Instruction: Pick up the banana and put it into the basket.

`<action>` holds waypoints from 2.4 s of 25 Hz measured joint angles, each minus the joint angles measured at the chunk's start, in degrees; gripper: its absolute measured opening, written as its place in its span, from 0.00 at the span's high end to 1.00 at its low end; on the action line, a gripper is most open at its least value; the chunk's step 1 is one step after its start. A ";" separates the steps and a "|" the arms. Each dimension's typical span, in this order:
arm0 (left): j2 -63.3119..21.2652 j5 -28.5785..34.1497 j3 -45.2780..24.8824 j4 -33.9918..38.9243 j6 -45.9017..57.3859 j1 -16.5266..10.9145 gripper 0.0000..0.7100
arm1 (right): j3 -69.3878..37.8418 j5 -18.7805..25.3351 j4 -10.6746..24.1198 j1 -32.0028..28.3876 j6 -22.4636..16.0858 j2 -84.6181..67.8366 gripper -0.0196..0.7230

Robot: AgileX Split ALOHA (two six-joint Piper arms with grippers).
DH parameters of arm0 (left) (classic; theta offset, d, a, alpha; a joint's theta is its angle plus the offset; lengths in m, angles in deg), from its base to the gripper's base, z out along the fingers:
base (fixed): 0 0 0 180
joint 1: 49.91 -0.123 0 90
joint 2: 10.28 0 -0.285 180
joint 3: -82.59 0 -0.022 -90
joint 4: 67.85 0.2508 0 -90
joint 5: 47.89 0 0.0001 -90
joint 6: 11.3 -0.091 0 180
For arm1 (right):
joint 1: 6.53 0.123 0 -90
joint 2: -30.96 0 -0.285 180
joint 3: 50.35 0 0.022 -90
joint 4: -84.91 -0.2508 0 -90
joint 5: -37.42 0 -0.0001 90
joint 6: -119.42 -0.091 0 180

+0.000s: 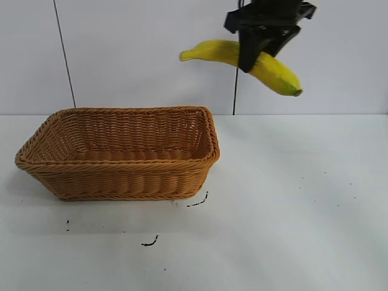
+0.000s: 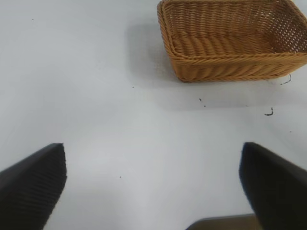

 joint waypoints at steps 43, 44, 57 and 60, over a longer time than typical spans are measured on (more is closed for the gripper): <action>0.00 0.00 0.00 0.00 0.00 0.00 0.02 | 1.26 -13.51 -1.69 6.50 9.80 13.74 0.12; 0.00 0.00 0.00 0.00 0.00 0.00 0.02 | 1.26 -13.51 -1.26 6.50 7.46 13.16 0.09; 0.00 0.00 0.00 0.00 0.00 0.00 0.02 | 1.35 -10.27 2.62 -1.95 -20.63 2.72 0.05; 0.00 0.00 0.00 0.00 0.00 0.00 0.02 | 1.35 -7.82 3.00 -7.07 -21.11 2.72 0.05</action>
